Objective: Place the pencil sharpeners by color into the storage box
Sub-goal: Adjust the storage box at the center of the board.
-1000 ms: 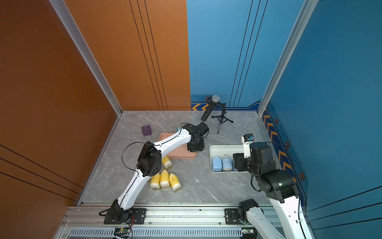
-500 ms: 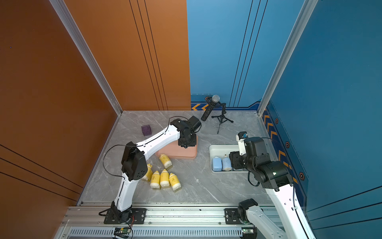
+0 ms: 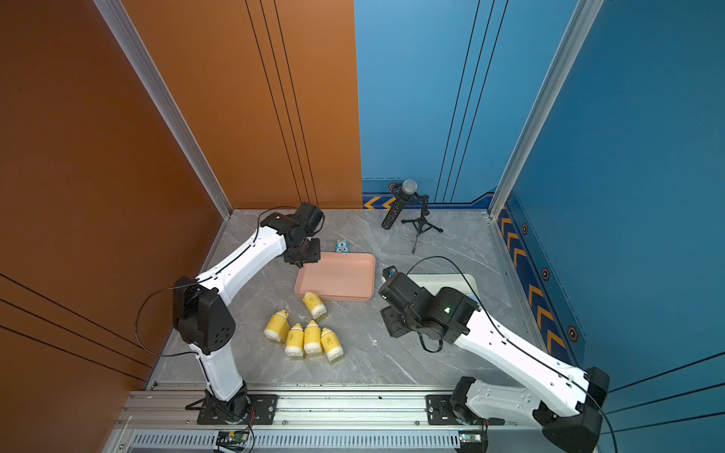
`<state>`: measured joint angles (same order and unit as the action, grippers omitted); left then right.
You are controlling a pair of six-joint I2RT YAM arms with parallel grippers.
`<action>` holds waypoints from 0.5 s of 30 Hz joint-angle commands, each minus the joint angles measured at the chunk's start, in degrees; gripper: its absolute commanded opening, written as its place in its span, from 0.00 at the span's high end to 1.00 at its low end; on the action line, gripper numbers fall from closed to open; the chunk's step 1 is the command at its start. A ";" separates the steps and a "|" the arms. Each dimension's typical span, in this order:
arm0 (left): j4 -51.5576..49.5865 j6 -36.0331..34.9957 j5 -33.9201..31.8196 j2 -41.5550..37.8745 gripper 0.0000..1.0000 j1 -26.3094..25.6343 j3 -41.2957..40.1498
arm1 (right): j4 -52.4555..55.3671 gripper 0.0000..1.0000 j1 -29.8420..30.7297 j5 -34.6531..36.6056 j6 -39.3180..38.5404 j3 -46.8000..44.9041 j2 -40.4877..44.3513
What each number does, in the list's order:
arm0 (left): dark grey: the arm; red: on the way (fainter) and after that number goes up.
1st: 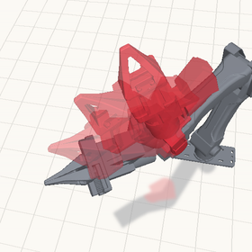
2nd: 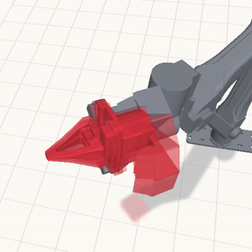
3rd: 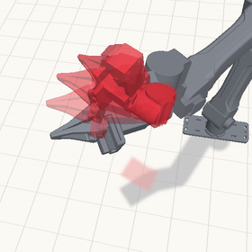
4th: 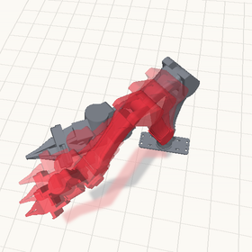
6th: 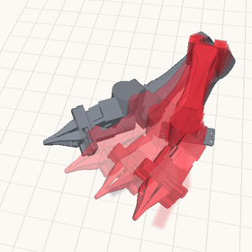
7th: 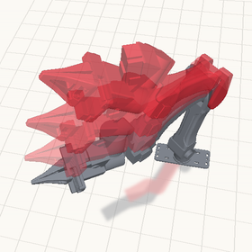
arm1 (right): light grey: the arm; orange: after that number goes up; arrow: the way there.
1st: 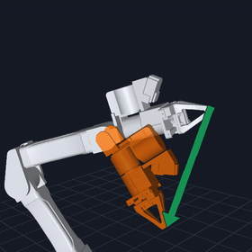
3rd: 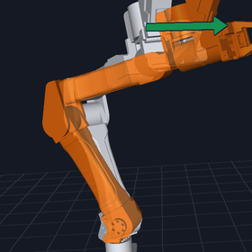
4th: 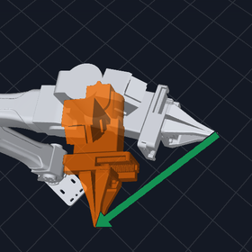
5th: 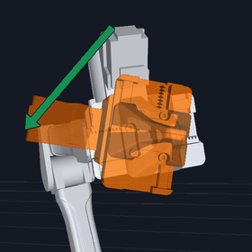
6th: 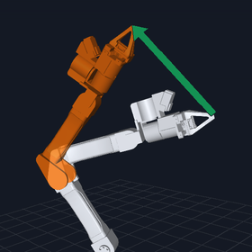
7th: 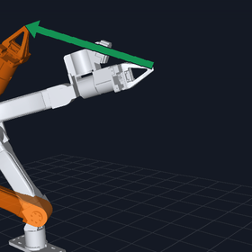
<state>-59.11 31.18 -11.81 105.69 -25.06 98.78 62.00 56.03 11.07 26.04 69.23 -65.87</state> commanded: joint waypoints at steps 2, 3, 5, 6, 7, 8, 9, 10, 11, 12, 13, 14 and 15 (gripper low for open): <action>4.23 -3.97 3.01 -5.79 0.59 5.31 -6.42 | -2.41 0.33 6.21 4.13 7.23 3.77 -7.19; 5.47 -4.16 3.84 -6.91 0.59 6.51 -8.01 | -2.90 0.32 7.02 3.84 7.79 4.20 -8.46; 7.60 -4.67 4.93 -9.24 0.59 9.03 -11.21 | -4.96 0.31 8.34 2.50 8.79 4.92 -11.13; 8.23 -4.85 5.33 -10.16 0.59 9.87 -12.17 | -5.94 0.30 8.77 1.81 9.08 5.10 -12.27; 8.63 -5.07 5.66 -10.89 0.59 10.64 -12.72 | -6.79 0.29 8.98 0.96 9.35 5.45 -13.58; 8.59 -5.33 6.03 -11.59 0.59 11.19 -12.72 | -7.19 0.29 9.22 0.25 9.45 6.00 -15.04; 8.66 -5.92 6.11 -12.02 0.59 11.39 -12.38 | -7.24 0.29 9.30 -0.18 9.60 6.71 -16.36; 8.56 -6.52 5.99 -12.54 0.59 11.44 -11.96 | -7.24 0.28 9.50 -0.72 9.64 7.64 -17.93; 8.51 -7.21 5.89 -13.00 0.59 11.48 -11.52 | -7.30 0.28 9.65 -1.69 9.72 8.65 -19.42; 8.54 -7.70 5.73 -13.39 0.59 11.52 -11.29 | -7.33 0.27 9.83 -2.30 9.73 9.39 -20.61; 8.52 -8.31 5.22 -13.79 0.59 11.60 -11.16 | -7.34 0.26 10.00 -3.01 9.79 10.16 -22.00; 8.51 -8.62 4.92 -14.11 0.58 11.73 -11.18 | -7.41 0.26 10.15 -3.52 9.86 10.89 -23.08; 8.62 -8.93 4.72 -14.44 0.58 11.95 -11.39 | -7.42 0.25 10.37 -4.05 9.97 11.57 -24.27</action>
<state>-51.09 24.80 -7.73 92.73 -13.30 86.76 55.24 65.67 9.23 34.57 78.43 -88.16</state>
